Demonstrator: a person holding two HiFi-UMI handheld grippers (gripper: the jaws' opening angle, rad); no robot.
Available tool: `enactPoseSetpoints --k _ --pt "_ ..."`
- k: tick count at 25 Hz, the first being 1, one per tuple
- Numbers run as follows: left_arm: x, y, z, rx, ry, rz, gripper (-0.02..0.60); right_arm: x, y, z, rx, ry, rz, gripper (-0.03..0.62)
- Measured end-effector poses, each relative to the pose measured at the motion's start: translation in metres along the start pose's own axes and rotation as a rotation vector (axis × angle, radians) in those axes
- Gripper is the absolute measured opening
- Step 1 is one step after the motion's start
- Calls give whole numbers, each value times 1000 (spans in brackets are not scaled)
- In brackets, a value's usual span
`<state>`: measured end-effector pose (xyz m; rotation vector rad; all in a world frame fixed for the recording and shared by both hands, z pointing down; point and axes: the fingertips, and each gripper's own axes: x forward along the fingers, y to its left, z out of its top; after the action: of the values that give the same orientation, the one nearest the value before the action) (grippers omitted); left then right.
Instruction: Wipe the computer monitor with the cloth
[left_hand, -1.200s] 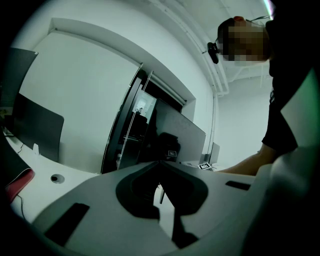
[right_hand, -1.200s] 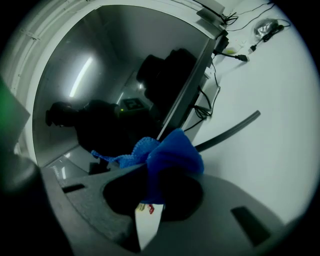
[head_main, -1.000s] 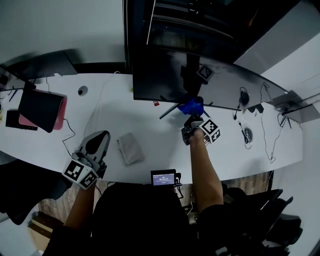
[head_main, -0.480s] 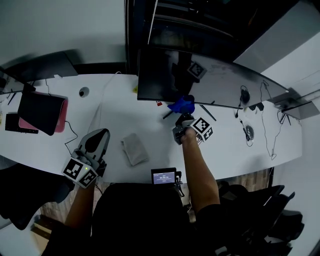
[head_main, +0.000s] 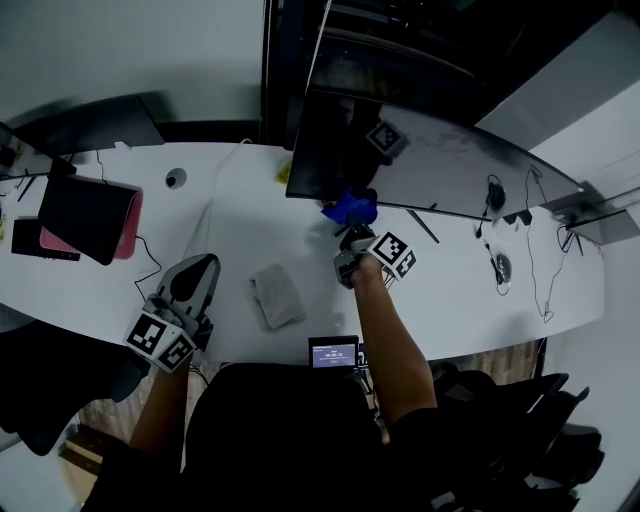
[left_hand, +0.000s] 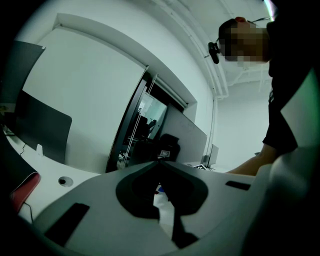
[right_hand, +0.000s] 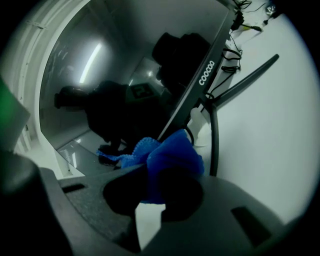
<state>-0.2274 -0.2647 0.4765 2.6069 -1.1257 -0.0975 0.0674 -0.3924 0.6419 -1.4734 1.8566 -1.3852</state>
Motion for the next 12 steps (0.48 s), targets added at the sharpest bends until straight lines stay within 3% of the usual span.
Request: enactPoseSetpoints --k 12 --pt "-12 6 2 -13 -19 24 -5 31 37 -50 -59 121 51 63"
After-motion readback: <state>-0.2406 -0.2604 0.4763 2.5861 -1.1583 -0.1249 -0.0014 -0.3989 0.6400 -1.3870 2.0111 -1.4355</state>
